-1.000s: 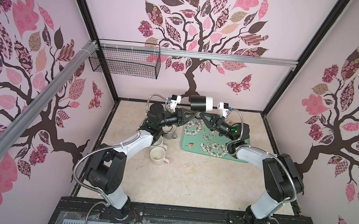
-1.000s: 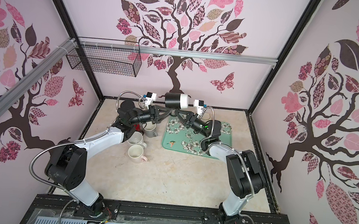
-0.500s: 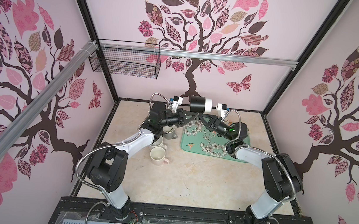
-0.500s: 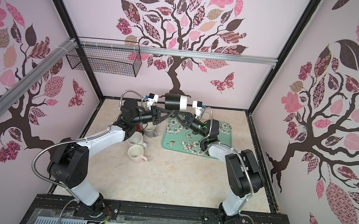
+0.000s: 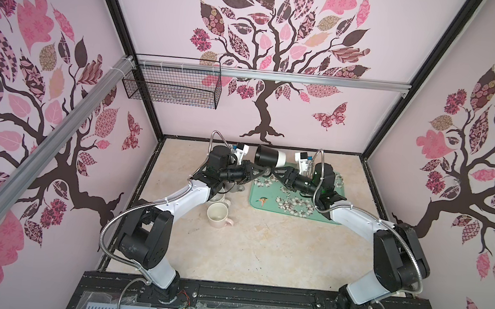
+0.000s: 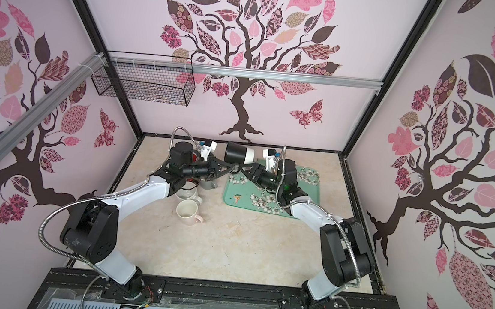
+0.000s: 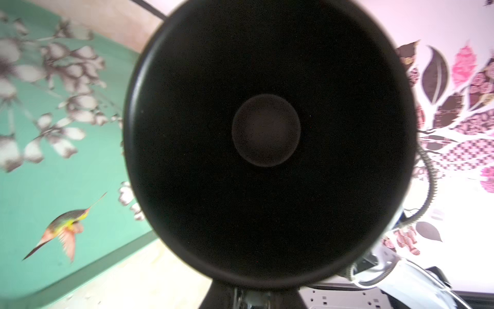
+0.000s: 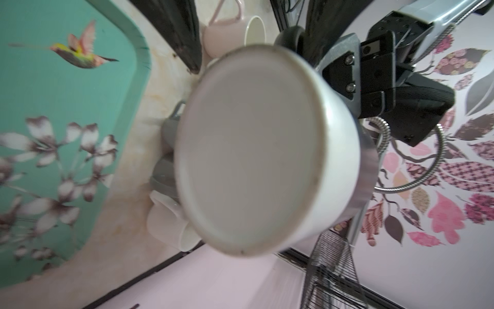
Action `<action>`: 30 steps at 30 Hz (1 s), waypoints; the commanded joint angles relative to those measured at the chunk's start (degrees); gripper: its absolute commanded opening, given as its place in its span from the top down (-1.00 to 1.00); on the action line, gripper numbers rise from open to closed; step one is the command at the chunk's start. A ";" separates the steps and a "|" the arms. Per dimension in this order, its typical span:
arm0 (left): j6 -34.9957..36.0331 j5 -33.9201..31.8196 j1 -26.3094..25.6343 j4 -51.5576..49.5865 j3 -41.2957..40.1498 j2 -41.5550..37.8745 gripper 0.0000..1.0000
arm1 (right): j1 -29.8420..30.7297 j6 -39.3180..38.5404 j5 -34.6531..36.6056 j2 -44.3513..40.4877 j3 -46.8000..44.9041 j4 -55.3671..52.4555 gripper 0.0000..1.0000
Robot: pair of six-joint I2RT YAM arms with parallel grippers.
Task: Turn the mug right side up
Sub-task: Place the mug at the center of the table.
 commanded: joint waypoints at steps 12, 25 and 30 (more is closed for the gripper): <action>26.51 -25.20 -2.43 -38.34 0.61 -9.23 1.00 | 0.23 -15.24 10.45 -7.56 -3.83 -15.25 -0.29; 20.39 -51.43 -15.36 -57.01 4.80 -8.18 1.00 | -0.11 -14.85 7.29 -5.35 -4.42 -12.50 -0.29; 18.60 -53.39 -15.32 -55.93 5.65 -4.28 1.00 | -0.54 -15.20 6.66 -6.03 -5.06 -12.77 -0.30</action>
